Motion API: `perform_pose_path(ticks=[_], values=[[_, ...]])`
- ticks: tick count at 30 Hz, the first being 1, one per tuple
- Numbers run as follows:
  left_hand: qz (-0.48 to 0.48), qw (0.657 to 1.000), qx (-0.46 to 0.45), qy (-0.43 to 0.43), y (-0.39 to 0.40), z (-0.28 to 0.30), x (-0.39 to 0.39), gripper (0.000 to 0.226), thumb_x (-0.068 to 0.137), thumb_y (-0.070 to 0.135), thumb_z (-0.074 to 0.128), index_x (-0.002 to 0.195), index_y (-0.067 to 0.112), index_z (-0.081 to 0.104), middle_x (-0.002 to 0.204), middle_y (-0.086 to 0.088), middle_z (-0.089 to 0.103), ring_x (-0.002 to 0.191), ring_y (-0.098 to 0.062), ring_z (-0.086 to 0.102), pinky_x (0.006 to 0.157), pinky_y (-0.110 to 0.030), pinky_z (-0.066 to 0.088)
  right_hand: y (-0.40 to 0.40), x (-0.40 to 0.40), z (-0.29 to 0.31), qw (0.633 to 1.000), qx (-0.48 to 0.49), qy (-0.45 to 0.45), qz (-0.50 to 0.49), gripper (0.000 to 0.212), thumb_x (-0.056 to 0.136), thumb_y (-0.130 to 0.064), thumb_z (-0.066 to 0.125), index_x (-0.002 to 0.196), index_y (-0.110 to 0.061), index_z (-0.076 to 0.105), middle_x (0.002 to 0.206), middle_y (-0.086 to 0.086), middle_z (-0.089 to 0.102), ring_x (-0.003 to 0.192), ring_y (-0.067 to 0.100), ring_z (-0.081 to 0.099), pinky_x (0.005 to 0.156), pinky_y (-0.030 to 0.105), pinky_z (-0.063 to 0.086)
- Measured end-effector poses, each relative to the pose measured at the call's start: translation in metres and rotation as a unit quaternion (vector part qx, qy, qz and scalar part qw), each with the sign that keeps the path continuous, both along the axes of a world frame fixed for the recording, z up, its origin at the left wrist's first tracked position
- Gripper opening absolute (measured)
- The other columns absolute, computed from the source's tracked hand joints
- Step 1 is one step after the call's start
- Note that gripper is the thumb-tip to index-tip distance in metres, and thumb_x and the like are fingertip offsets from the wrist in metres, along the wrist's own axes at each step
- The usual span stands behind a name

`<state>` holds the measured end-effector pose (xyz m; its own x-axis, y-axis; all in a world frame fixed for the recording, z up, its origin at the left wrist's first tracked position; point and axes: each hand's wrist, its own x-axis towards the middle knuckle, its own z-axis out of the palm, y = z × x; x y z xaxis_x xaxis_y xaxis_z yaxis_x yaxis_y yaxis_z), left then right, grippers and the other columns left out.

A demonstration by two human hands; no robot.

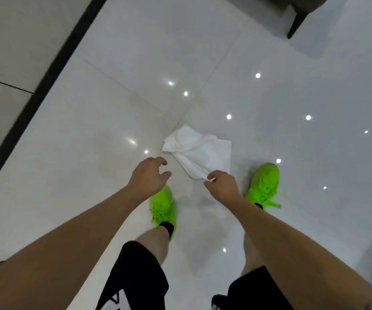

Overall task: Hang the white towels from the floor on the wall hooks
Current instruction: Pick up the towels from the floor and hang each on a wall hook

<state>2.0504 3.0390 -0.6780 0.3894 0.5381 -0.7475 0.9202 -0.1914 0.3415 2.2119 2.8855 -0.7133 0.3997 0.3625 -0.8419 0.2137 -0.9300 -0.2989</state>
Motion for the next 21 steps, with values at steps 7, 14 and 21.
perform_pose_path(ticks=[7,14,21], values=[[0.074,0.996,-0.006,0.046,0.003,-0.187,0.012,0.038,0.091,0.038,0.064,0.126,0.023,0.061,0.122,-0.002,0.060,0.109,-0.020,0.057,0.095,-0.031,0.043,0.052,0.032,-0.241,0.983,0.006,-0.063,0.174,0.039,0.088,-0.026,0.065,0.126,-0.019,0.059,0.121,0.010,0.058,0.114,0.027,0.053,0.091,0.032,0.043],[0.055,0.995,-0.021,0.086,-0.009,-0.274,0.010,0.039,0.091,0.037,0.063,0.125,0.018,0.062,0.119,-0.004,0.060,0.107,-0.022,0.057,0.095,-0.029,0.039,0.094,0.047,-0.350,0.891,0.071,-0.196,0.404,0.022,0.090,-0.018,0.058,0.107,-0.023,0.070,0.108,0.005,0.060,0.105,0.029,0.051,0.090,0.042,0.042],[0.071,0.992,-0.046,0.091,-0.030,-0.185,0.051,0.039,0.092,0.037,0.062,0.128,0.023,0.059,0.125,-0.001,0.057,0.113,-0.019,0.055,0.095,-0.030,0.038,0.068,0.066,-0.231,0.973,0.099,-0.039,0.203,0.027,0.085,-0.006,0.058,0.092,-0.022,0.078,0.096,-0.004,0.075,0.093,0.021,0.066,0.083,0.032,0.052]])
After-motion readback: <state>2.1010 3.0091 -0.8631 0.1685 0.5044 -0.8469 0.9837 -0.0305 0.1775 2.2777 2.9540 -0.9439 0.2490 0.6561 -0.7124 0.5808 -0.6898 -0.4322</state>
